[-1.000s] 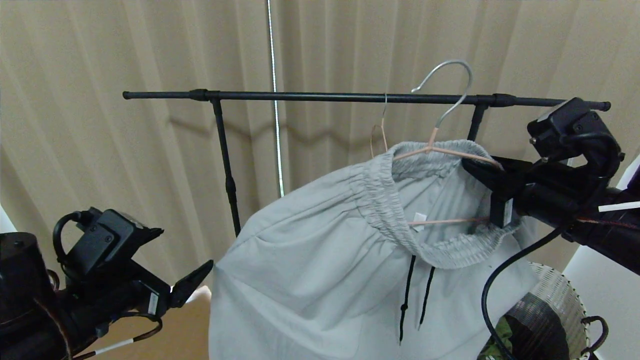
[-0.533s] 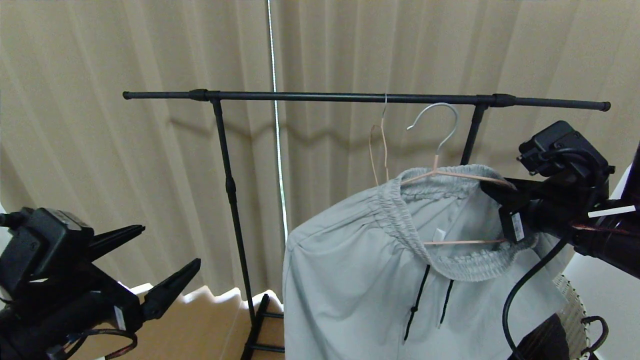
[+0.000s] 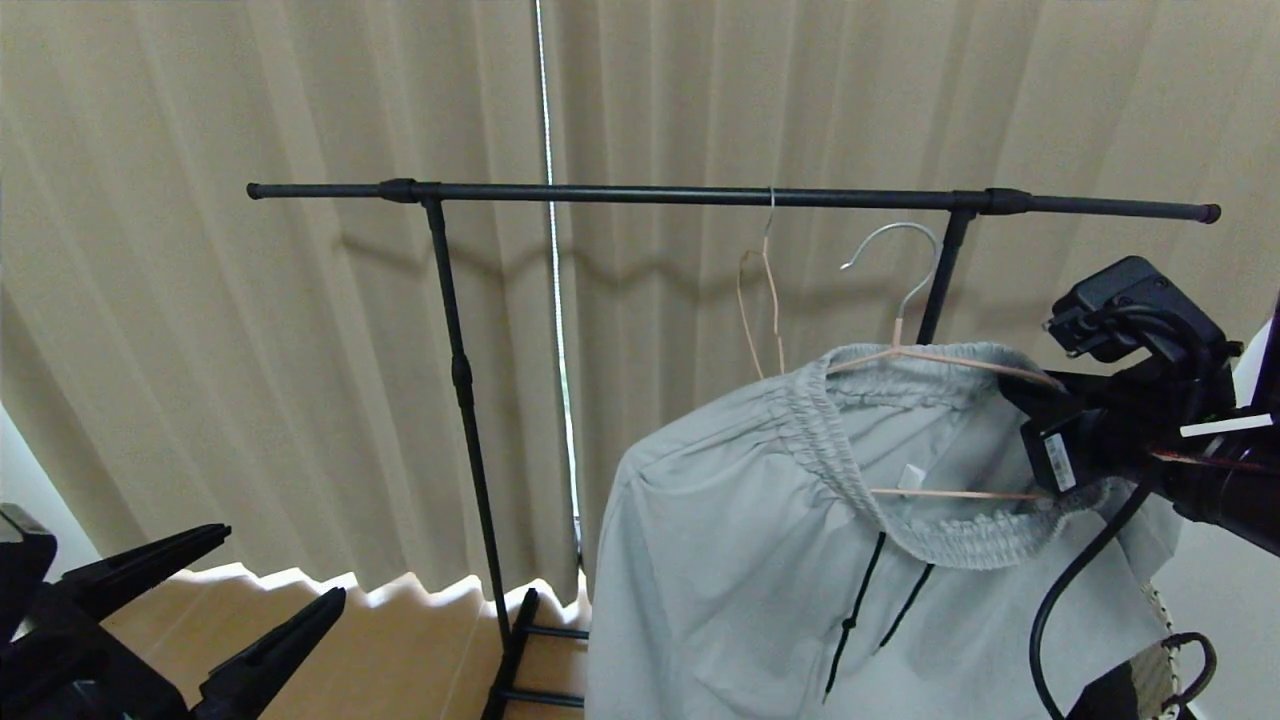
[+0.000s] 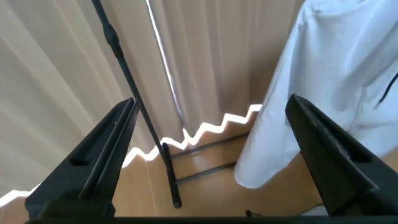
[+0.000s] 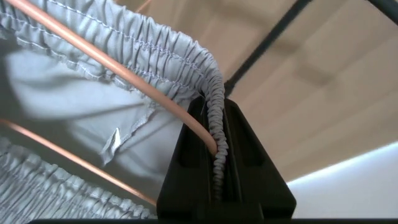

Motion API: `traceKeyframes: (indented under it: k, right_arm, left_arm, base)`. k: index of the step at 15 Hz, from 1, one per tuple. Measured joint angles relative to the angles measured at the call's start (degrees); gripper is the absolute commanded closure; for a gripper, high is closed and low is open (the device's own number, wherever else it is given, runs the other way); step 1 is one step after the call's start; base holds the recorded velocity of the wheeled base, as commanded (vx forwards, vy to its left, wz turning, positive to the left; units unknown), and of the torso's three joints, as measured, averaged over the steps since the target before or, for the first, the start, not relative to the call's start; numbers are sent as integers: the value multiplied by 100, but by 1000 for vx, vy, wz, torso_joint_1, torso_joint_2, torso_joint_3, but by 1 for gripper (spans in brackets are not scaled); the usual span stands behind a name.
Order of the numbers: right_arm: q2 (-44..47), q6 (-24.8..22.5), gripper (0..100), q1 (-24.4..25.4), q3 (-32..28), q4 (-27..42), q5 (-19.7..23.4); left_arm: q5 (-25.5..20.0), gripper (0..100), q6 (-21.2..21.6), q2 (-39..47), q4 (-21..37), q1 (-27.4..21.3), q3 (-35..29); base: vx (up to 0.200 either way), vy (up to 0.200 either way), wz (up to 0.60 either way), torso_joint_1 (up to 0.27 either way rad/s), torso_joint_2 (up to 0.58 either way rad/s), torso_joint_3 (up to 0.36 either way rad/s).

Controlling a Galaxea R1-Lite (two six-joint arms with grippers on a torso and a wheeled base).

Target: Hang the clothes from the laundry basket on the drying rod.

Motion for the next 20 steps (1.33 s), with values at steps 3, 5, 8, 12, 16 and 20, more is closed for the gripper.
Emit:
traceKeyframes:
  k: [3,5,8,12,16,20]
  right_arm:
    - [-83,2,100,-207,-2,183,-73]
    - [-144,93,100,-330,0,187,-73]
    - [-193,301,100,-477,45,187,-68]
    - [-210,446,100,-500,83,178,-63]
    - [-210,446,100,-500,74,176,-66]
    - [-182,449,100,-505,48,176,-61]
  left_arm:
    - [2,0,-20,-130,-9,33,18]
    - [2,0,-4,-174,-20,174,27]
    - [-4,0,-26,-196,-15,257,22]
    - [-4,0,-26,-190,-2,279,29]
    - [-2,0,-15,-183,9,282,44]
    - [-4,0,-13,-179,5,282,44]
  base:
    - [0,0,0,0,0,0]
    - [0,0,0,0,0,0]
    - [0,0,0,0,0,0]
    - [0,150,0,4,2,2]
    - [0,200,0,5,5,4]
    - [0,200,0,2,-1,2]
